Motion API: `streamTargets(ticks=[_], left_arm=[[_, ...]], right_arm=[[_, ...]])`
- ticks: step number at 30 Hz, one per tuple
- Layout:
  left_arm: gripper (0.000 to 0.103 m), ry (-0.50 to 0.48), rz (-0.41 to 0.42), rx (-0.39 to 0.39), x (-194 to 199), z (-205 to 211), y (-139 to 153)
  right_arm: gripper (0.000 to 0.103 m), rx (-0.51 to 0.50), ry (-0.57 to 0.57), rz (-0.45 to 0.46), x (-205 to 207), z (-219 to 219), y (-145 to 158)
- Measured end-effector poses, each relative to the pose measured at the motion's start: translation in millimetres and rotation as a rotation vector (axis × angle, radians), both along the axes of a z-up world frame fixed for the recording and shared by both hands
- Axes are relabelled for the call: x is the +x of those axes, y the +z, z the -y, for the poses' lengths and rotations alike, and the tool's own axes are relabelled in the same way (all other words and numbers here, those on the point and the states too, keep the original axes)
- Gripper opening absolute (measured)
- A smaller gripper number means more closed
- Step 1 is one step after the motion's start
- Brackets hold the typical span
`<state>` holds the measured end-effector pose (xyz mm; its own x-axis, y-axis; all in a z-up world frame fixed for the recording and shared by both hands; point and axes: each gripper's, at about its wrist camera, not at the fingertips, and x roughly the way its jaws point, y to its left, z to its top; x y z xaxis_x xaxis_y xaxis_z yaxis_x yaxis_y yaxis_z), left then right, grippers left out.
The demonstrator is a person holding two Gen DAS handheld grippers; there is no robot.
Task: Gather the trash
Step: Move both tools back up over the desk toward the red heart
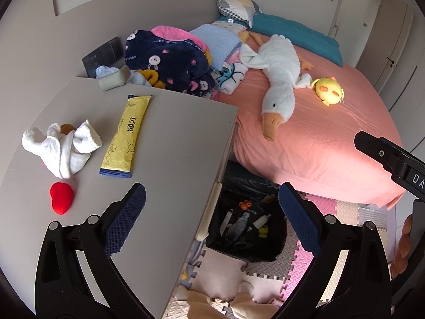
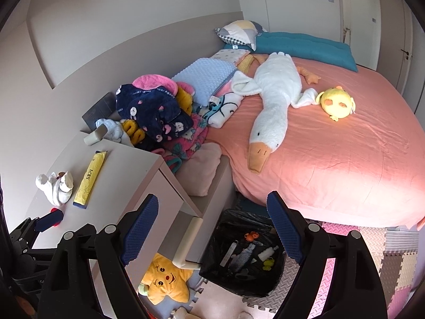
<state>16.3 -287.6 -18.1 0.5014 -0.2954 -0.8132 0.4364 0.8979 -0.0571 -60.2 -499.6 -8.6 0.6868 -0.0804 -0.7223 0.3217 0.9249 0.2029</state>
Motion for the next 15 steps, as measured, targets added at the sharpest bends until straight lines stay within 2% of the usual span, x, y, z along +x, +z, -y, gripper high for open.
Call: streamTargets(ticks=[15], left_arm=[[0.097,0.120,-0.017,0.026,16,-77,-5]], right_arm=[[0.084,0.023,0.116,-0.019,40,-70,-6]])
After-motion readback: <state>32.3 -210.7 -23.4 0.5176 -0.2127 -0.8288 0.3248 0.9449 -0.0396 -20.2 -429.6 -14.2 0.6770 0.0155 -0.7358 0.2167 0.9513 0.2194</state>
